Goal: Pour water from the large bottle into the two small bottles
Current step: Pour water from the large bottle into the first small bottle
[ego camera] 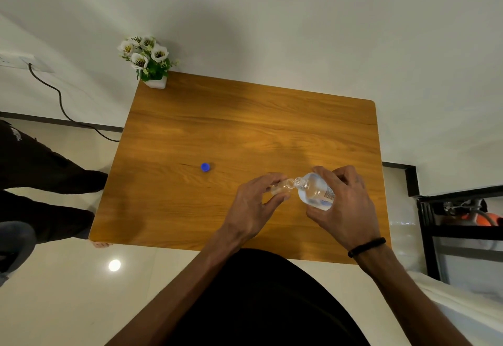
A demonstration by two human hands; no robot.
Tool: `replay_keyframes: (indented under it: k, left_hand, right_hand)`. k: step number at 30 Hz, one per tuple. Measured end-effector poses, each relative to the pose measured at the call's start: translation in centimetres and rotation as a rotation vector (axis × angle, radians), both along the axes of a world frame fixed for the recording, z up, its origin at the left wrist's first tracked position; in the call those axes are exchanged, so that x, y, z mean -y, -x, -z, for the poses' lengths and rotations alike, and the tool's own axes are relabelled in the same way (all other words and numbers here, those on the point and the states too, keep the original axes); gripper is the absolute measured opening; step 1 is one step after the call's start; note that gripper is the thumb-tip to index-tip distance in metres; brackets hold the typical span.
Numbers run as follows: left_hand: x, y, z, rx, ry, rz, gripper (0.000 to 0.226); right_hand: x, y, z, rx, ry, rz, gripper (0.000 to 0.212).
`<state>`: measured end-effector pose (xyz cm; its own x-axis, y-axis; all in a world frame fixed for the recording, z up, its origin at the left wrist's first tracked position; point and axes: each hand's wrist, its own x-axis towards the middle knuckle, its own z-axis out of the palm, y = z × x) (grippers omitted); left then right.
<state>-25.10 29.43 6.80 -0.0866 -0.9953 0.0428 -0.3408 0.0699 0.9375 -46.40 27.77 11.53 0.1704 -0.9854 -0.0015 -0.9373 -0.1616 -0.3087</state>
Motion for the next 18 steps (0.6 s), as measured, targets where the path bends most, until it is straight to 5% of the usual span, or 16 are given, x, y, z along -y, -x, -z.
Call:
replay_keyframes:
  k: [18]
  left_hand:
    - [0.40, 0.26, 0.64, -0.001, 0.023, 0.012, 0.038]
  right_hand:
    - [-0.06, -0.32, -0.90, -0.066, 0.001, 0.011, 0.078]
